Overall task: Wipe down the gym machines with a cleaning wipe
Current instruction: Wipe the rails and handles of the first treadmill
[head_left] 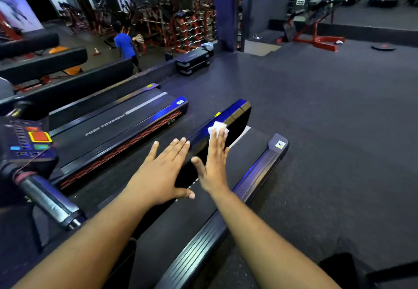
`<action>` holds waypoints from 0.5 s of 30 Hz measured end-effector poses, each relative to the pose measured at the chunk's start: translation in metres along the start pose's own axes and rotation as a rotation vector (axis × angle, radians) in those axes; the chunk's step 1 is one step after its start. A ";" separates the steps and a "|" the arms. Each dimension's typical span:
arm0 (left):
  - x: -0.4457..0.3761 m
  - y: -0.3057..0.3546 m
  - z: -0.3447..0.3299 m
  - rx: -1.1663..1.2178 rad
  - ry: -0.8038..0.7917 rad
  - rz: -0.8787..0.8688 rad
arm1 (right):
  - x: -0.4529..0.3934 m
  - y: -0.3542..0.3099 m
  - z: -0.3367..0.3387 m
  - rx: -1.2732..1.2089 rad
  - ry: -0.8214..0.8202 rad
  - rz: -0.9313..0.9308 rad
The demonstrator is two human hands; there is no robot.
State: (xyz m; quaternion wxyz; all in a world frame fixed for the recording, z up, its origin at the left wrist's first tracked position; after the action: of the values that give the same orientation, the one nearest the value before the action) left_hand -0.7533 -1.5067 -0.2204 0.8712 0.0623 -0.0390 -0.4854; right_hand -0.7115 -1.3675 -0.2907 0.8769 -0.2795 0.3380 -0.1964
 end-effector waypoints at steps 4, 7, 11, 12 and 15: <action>0.005 0.000 0.002 -0.005 0.000 0.021 | -0.020 0.027 0.022 0.346 -0.066 0.055; 0.012 -0.002 0.004 0.021 0.013 0.043 | -0.044 0.036 0.040 0.435 -0.167 0.023; 0.030 -0.008 0.003 0.038 0.030 0.039 | -0.001 -0.024 0.032 0.361 -0.278 0.285; 0.035 -0.010 0.002 0.034 0.034 0.035 | 0.014 -0.036 0.028 0.364 -0.302 0.360; 0.052 -0.016 0.002 0.019 0.021 0.029 | 0.019 -0.044 0.030 0.453 -0.300 0.429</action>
State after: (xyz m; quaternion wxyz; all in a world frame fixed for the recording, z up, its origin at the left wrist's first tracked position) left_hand -0.7402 -1.5592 -0.2202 0.8777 0.0750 -0.0354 -0.4719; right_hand -0.6840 -1.4007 -0.2539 0.9780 -0.0258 0.2044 -0.0343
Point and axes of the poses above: each hand's wrist, its own x-axis away from the middle knuckle, its own z-axis out of the back of the hand, y = z × x, the point moved 6 cm from there along -x, towards the middle knuckle, and after that the axes turned 15 degrees about x, right-handed, at the moved point
